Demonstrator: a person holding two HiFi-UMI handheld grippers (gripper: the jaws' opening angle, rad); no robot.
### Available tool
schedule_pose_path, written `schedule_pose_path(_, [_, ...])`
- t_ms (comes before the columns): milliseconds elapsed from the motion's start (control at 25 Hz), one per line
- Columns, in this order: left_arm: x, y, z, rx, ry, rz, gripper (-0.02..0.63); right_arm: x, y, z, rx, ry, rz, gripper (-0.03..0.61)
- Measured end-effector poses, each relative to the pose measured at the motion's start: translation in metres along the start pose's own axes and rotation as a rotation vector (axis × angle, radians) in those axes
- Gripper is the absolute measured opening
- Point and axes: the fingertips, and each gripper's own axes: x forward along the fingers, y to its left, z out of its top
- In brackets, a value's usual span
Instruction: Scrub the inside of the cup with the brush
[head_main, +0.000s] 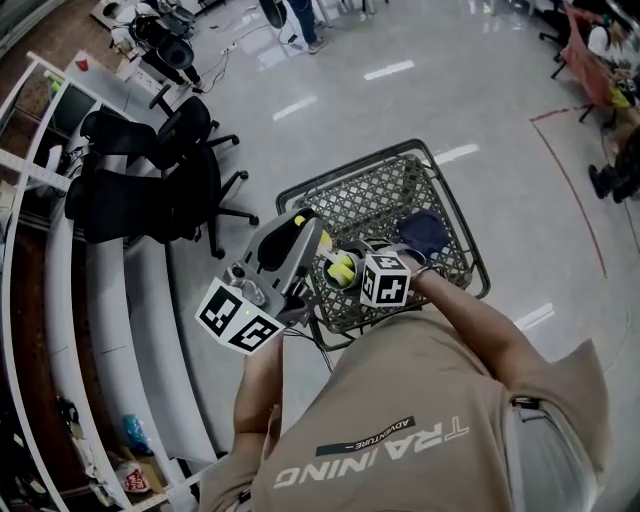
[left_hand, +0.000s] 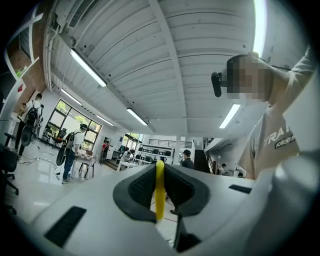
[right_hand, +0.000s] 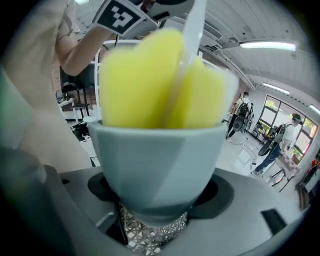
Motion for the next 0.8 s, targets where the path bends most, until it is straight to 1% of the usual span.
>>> schedule_pose_path(80, [-0.005, -0.001, 0.006, 0.006, -0.014, -0.002, 0.051, 0.005, 0.003, -0.01, -0.002, 0.016, -0.003, 0.387])
schedule_pose_path(200, [-0.01, -0.002, 0.01, 0.014, -0.011, -0.001, 0.052, 0.001, 0.0, -0.012, 0.041, -0.017, -0.002, 0.387])
schedule_pose_path(280, [-0.013, 0.0, 0.01, 0.006, -0.009, 0.002, 0.051, -0.008, -0.007, -0.004, 0.074, -0.065, -0.002, 0.388])
schedule_pose_path(400, [-0.018, 0.006, 0.009, -0.006, -0.017, 0.006, 0.052, -0.026, -0.018, 0.019, 0.113, -0.161, 0.008, 0.388])
schedule_pose_path(520, [-0.02, 0.005, -0.002, -0.017, -0.017, 0.002, 0.052, -0.035, -0.029, 0.041, 0.169, -0.251, 0.011, 0.388])
schedule_pose_path(680, [-0.02, -0.011, -0.009, 0.024, 0.005, -0.03, 0.052, -0.032, -0.037, 0.045, 0.181, -0.259, 0.007, 0.388])
schedule_pose_path(800, [-0.02, -0.023, -0.01, 0.065, 0.038, -0.062, 0.052, -0.027, -0.044, 0.039, 0.215, -0.248, 0.007, 0.388])
